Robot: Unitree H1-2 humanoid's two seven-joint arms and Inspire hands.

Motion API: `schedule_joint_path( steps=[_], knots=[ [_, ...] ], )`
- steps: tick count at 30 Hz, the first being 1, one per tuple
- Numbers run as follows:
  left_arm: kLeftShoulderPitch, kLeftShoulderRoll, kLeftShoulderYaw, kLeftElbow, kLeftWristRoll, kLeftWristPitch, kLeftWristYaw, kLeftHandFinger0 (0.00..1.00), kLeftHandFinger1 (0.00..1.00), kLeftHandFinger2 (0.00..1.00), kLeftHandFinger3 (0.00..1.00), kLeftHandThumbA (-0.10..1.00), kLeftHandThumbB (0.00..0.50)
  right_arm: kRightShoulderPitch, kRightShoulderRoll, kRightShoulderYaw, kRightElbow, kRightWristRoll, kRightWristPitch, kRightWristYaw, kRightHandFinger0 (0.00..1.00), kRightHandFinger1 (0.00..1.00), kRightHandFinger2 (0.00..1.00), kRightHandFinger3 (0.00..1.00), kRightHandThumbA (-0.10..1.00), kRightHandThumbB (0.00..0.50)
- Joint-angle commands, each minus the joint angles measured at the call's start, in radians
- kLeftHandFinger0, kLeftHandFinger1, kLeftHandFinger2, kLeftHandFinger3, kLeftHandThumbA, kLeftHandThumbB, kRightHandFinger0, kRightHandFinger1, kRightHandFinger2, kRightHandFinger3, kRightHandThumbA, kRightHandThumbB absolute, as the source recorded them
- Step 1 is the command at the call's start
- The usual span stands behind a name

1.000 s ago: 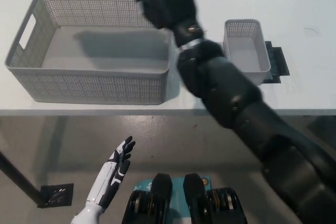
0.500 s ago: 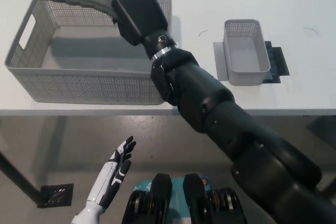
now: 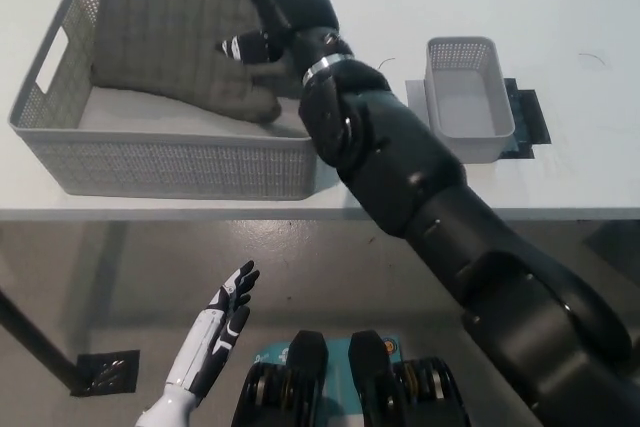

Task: Usethe right hand to pick up a oven gloves on top of a leveled container and place it into another larger container on the left side

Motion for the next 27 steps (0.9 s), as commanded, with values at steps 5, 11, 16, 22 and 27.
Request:
schedule_joint_path(
  steps=[5,11,16,22,27],
  knots=[
    [-0.018,0.016,-0.006,-0.027,0.008,-0.015,-0.008,1.00,1.00,1.00,1.00,1.00,0.210,-0.216,-0.086,-0.421,-0.884,0.849,0.103,0.274,1.00,1.00,1.00,1.00,1.00,0.394],
    [-0.005,0.015,-0.009,-0.030,0.007,-0.013,-0.012,1.00,1.00,1.00,1.00,1.00,0.194,-0.132,-0.213,-0.476,-1.108,0.838,0.171,0.244,1.00,1.00,1.00,1.00,1.00,0.397],
    [-0.006,0.015,-0.006,-0.020,0.014,-0.015,-0.002,1.00,1.00,1.00,1.00,1.00,0.194,0.002,-0.364,-0.498,-1.246,0.829,0.162,0.292,1.00,1.00,1.00,1.00,1.00,0.367],
    [-0.024,0.012,-0.004,-0.004,0.027,-0.019,0.010,1.00,1.00,1.00,1.00,1.00,0.196,0.184,-0.490,-0.551,-1.422,0.866,0.184,0.296,1.00,1.00,1.00,1.00,1.00,0.283],
    [-0.026,0.001,-0.007,0.008,0.014,-0.022,0.007,1.00,1.00,1.00,1.00,1.00,0.187,0.475,-0.571,-0.591,-1.580,0.889,0.154,0.282,1.00,1.00,1.00,1.00,1.00,0.313]
  ],
)
